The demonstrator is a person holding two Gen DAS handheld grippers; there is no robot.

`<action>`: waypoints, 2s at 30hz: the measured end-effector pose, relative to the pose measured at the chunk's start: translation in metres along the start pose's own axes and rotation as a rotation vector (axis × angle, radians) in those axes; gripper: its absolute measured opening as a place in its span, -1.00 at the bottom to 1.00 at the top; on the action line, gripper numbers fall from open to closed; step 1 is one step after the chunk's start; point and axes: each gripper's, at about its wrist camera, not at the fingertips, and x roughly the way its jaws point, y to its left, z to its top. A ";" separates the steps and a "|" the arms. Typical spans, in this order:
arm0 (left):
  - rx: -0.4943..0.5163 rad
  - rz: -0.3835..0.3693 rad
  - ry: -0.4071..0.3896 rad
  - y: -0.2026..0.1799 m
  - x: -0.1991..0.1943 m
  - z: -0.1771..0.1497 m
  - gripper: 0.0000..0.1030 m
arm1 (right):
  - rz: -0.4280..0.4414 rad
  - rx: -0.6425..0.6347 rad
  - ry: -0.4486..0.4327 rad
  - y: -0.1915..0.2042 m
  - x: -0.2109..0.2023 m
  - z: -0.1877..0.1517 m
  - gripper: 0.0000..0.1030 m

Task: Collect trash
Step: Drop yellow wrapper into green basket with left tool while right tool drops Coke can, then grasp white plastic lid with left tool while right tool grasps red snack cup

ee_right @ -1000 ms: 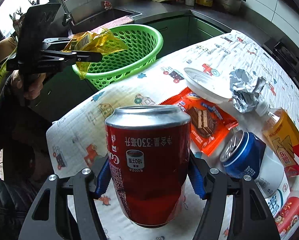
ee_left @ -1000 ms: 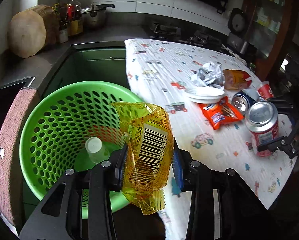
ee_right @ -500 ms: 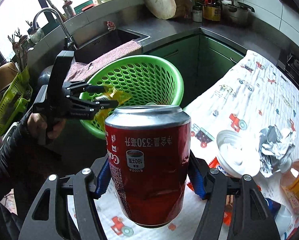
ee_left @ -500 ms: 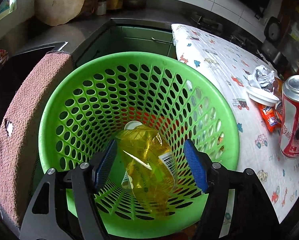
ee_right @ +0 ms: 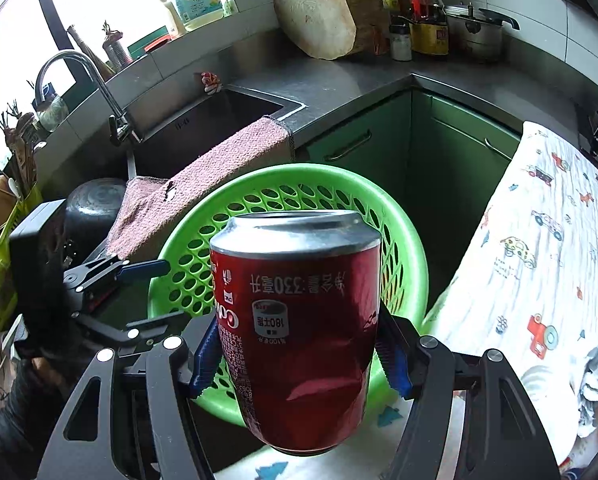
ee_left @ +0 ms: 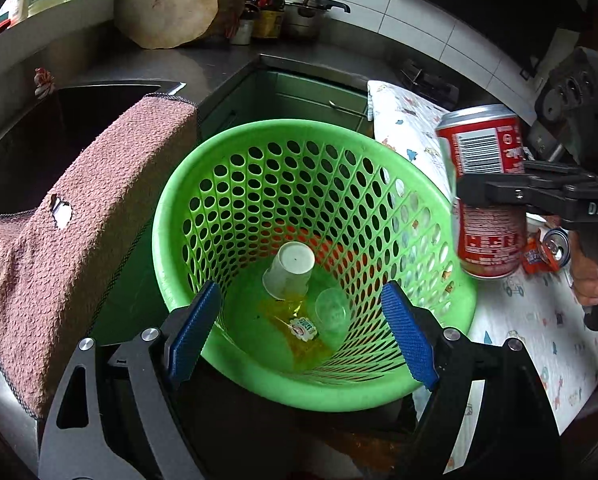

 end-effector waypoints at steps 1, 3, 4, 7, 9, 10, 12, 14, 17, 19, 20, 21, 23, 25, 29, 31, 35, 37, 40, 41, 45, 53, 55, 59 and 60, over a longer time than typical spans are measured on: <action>-0.001 0.001 -0.002 0.000 -0.002 -0.001 0.60 | 0.010 0.008 0.008 0.001 0.007 0.001 0.24; 0.001 -0.001 -0.008 0.000 -0.006 -0.003 0.60 | 0.006 0.007 0.025 0.004 0.021 0.002 0.24; 0.004 0.001 -0.011 0.001 -0.007 -0.003 0.60 | 0.002 0.000 0.042 0.006 0.028 0.003 0.24; 0.004 -0.007 -0.015 0.000 -0.011 -0.005 0.61 | 0.005 0.003 0.079 0.010 0.045 0.001 0.24; 0.008 -0.005 -0.020 0.000 -0.012 -0.005 0.60 | 0.010 0.004 0.091 0.011 0.052 -0.001 0.36; 0.009 -0.009 -0.021 -0.001 -0.012 -0.005 0.60 | -0.001 0.001 0.089 0.012 0.053 -0.002 0.42; 0.011 -0.012 -0.017 -0.003 -0.012 -0.006 0.61 | 0.002 -0.005 0.079 0.012 0.051 -0.004 0.57; 0.016 -0.015 -0.015 -0.005 -0.012 -0.006 0.61 | -0.004 -0.014 0.063 0.012 0.041 -0.007 0.58; 0.028 -0.016 -0.017 -0.011 -0.013 -0.005 0.61 | -0.009 -0.026 0.025 0.009 0.018 -0.016 0.62; 0.038 -0.023 -0.021 -0.017 -0.014 -0.003 0.62 | -0.031 -0.030 -0.005 0.004 -0.001 -0.023 0.66; 0.045 -0.024 -0.024 -0.021 -0.015 -0.002 0.62 | -0.035 -0.028 -0.015 0.000 -0.011 -0.027 0.67; 0.052 -0.026 -0.026 -0.025 -0.015 -0.002 0.63 | -0.044 -0.025 -0.024 -0.005 -0.020 -0.032 0.67; 0.063 -0.035 -0.025 -0.033 -0.014 0.000 0.63 | -0.060 -0.014 -0.045 -0.016 -0.041 -0.042 0.67; 0.079 -0.044 -0.026 -0.043 -0.014 0.000 0.63 | -0.082 -0.004 -0.064 -0.028 -0.063 -0.054 0.69; 0.109 -0.061 -0.024 -0.063 -0.013 0.003 0.65 | -0.142 0.027 -0.098 -0.049 -0.107 -0.083 0.72; 0.128 -0.070 -0.027 -0.075 -0.014 0.003 0.66 | -0.192 0.049 -0.113 -0.063 -0.128 -0.097 0.72; 0.167 -0.089 -0.030 -0.098 -0.014 0.007 0.67 | -0.291 0.131 -0.127 -0.100 -0.171 -0.133 0.72; 0.183 -0.098 -0.029 -0.108 -0.013 0.009 0.67 | -0.351 0.175 -0.134 -0.120 -0.192 -0.151 0.72; 0.208 -0.111 -0.024 -0.126 -0.009 0.011 0.68 | -0.446 0.240 -0.141 -0.152 -0.226 -0.180 0.72; 0.215 -0.116 -0.023 -0.132 -0.007 0.012 0.68 | -0.475 0.263 -0.143 -0.164 -0.237 -0.189 0.72; 0.238 -0.135 -0.014 -0.155 0.000 0.014 0.70 | -0.574 0.370 -0.150 -0.209 -0.277 -0.218 0.72; 0.275 -0.156 0.015 -0.193 0.017 0.021 0.71 | -0.651 0.560 -0.132 -0.284 -0.314 -0.263 0.72; 0.280 -0.158 0.019 -0.201 0.021 0.024 0.75 | -0.626 0.612 -0.131 -0.297 -0.314 -0.271 0.72; 0.290 -0.162 0.025 -0.216 0.029 0.031 0.76 | -0.596 0.657 -0.115 -0.318 -0.307 -0.282 0.72; 0.293 -0.160 0.026 -0.220 0.031 0.033 0.77 | -0.582 0.670 -0.115 -0.323 -0.305 -0.284 0.72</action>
